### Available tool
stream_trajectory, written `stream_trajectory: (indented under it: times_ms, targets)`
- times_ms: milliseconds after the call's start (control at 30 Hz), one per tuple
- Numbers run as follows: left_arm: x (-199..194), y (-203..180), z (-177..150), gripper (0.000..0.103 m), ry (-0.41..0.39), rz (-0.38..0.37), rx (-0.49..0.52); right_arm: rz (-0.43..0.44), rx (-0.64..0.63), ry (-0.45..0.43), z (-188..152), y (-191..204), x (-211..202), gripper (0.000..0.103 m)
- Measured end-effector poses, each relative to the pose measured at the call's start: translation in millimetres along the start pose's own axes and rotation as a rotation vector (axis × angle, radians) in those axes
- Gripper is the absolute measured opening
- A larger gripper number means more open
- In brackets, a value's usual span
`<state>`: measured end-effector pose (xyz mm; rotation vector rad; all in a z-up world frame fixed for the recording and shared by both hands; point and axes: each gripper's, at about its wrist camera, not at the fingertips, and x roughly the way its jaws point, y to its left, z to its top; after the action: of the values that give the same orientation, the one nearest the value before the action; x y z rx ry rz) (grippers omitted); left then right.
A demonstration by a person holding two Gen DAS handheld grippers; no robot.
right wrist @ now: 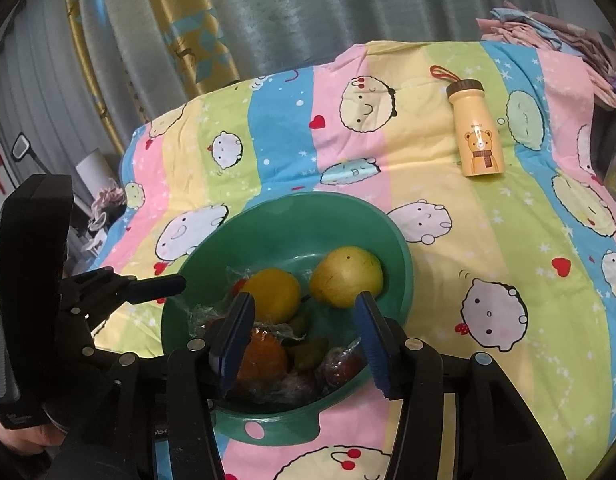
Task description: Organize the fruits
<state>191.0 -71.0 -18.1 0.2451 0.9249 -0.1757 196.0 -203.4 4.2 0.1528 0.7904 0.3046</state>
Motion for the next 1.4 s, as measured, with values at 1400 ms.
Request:
stream_trajectory:
  times_ms: [1400]
  targets:
    - [-90.1, 19.6, -3.6, 0.103, -0.045, -0.088, -0.243, -0.007, 0.072, -0.056, 3.9, -3.8, -82.2, 0.081]
